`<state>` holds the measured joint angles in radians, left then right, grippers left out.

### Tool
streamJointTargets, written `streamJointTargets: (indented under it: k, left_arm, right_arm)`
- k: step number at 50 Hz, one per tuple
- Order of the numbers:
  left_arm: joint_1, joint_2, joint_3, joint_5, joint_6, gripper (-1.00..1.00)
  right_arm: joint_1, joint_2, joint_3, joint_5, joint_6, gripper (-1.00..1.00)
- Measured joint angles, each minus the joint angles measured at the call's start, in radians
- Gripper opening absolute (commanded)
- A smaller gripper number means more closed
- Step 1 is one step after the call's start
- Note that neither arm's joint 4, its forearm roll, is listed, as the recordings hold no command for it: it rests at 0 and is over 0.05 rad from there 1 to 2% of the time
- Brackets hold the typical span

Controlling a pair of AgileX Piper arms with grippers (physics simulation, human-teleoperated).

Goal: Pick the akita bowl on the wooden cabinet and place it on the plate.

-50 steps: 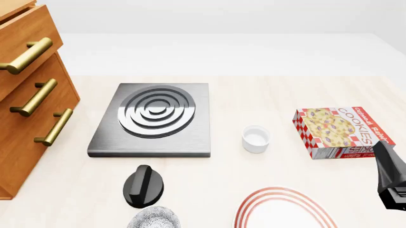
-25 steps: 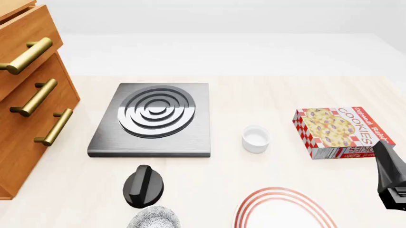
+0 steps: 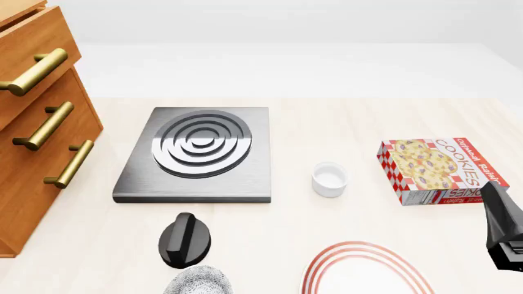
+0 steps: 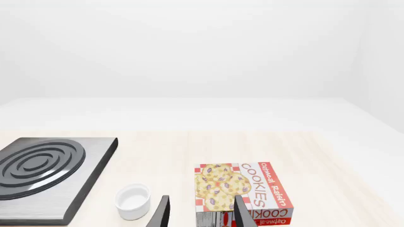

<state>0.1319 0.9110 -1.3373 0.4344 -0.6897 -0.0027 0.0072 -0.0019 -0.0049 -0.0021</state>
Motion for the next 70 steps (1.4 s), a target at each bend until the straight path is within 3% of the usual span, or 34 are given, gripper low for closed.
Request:
streamJointTargets:
  k: [33, 70]
  left_arm:
    - [-0.197, -0.023, 0.034, 0.012, -0.088, -1.0]
    - [-0.34, -0.009, 0.19, -0.06, -0.174, -1.0]
  right_arm:
    - [0.0, 0.0, 0.0, 0.0, 0.0, 1.0]
    - [0.0, 0.0, 0.0, 0.0, 0.0, 1.0]
